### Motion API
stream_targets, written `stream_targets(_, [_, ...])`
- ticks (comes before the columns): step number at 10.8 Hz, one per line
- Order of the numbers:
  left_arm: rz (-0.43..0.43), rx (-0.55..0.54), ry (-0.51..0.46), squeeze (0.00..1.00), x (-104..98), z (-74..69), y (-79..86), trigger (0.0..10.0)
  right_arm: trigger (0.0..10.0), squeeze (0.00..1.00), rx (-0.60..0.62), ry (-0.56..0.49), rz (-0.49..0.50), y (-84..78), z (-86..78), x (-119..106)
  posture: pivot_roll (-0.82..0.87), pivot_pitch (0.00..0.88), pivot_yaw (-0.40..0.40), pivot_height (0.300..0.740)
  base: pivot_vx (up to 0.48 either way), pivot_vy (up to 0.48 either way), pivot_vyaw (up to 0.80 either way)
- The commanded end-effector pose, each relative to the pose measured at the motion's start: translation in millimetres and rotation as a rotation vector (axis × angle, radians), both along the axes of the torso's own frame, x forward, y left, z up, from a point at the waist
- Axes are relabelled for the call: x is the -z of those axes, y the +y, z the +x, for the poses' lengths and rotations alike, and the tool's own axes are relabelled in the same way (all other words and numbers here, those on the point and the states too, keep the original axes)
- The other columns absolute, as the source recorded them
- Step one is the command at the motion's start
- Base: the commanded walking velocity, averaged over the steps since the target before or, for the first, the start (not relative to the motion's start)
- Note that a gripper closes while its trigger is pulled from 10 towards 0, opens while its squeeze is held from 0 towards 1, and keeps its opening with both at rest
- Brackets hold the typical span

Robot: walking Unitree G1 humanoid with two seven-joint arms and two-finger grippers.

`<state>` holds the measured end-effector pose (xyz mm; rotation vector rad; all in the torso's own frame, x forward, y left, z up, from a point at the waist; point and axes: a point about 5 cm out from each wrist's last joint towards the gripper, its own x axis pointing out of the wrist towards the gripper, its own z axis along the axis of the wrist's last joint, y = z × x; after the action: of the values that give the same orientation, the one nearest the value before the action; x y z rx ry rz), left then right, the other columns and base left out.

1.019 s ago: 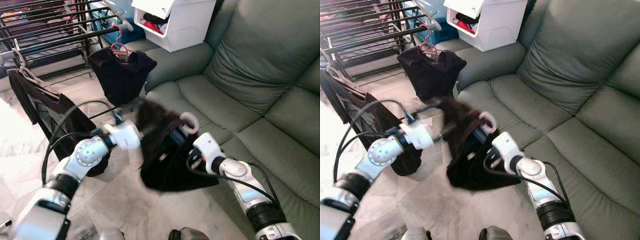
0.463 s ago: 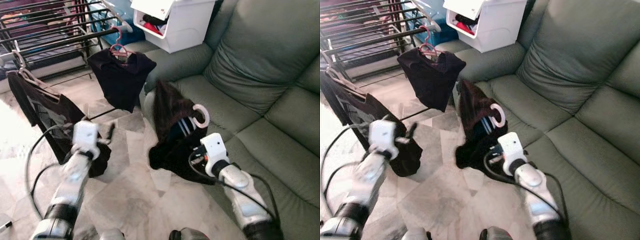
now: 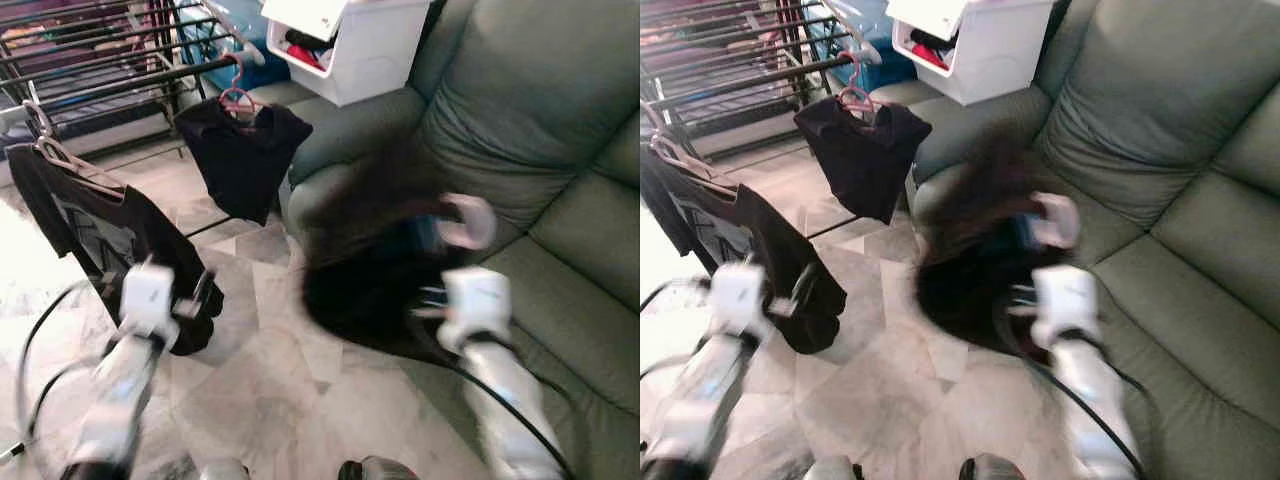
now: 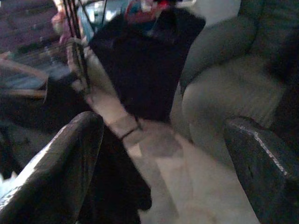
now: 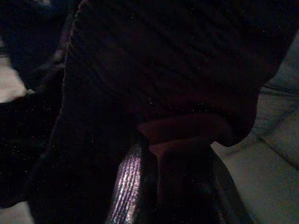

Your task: Hang hanger

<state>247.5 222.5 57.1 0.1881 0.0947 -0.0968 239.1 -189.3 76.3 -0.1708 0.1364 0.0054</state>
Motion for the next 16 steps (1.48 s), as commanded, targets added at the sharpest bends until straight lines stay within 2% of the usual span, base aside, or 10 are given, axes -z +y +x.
stream_targets(1, [0.011,0.014,0.002,0.00,-4,-3.7,5.5,10.0,10.0,0.00,-0.028,-0.017,-0.006,-4.2,-8.1,-12,-0.12,0.000,0.018,0.740,0.000,0.000,0.00])
stream_targets(2, [0.020,0.010,0.044,0.00,1,-14.1,12.2,10.0,10.0,0.00,-0.098,0.007,-0.008,-5.3,-21.4,-15,-0.12,0.000,0.023,0.740,0.000,0.000,0.00])
stream_targets(4, [-0.051,-0.056,0.101,0.00,10,-25.4,14.6,10.0,10.0,0.00,0.017,-0.007,0.033,-8.6,-16.3,-7,-0.09,0.000,0.032,0.740,0.000,0.000,0.00])
stream_targets(5, [-0.030,-0.032,0.109,0.00,13,-26.2,7.5,10.0,10.0,0.00,0.010,0.010,0.063,0.6,-18.0,0,-0.08,0.000,0.046,0.740,0.000,0.000,0.00])
stream_targets(7, [-0.016,0.029,0.142,0.00,12,-12.0,-5.5,10.0,10.0,0.00,0.033,0.014,0.062,17.8,-19.7,15,-0.11,0.000,0.140,0.740,0.000,0.000,0.00])
stream_targets(8, [0.002,0.001,0.153,0.00,9,0.8,-2.2,10.0,10.0,0.00,0.065,-0.002,0.053,16.3,-15.8,16,-0.13,0.000,0.164,0.740,0.000,0.000,0.00])
stream_targets(9, [-0.023,0.075,0.142,0.00,4,16.9,-3.0,10.0,10.0,0.00,0.143,0.028,0.093,9.7,-10.5,20,-0.15,0.000,0.187,0.740,0.000,0.000,0.00])
stream_targets(10, [-0.027,0.066,0.148,0.00,3,23.3,-3.3,10.0,10.0,0.00,0.113,0.049,0.065,5.7,-7.5,23,-0.15,0.000,0.189,0.740,0.000,0.000,0.00])
stream_targets(13, [-0.082,0.059,0.177,0.00,19,2.8,-15.0,10.0,10.0,0.00,0.072,0.090,0.066,0.5,-18.2,33,-0.10,0.000,0.043,0.740,0.000,0.000,0.00])
stream_targets(16, [-0.069,0.032,0.171,0.00,28,-5.0,-14.3,10.0,10.0,0.00,-0.051,0.081,0.063,13.2,1.4,32,-0.06,0.000,0.004,0.740,0.000,0.000,0.80])
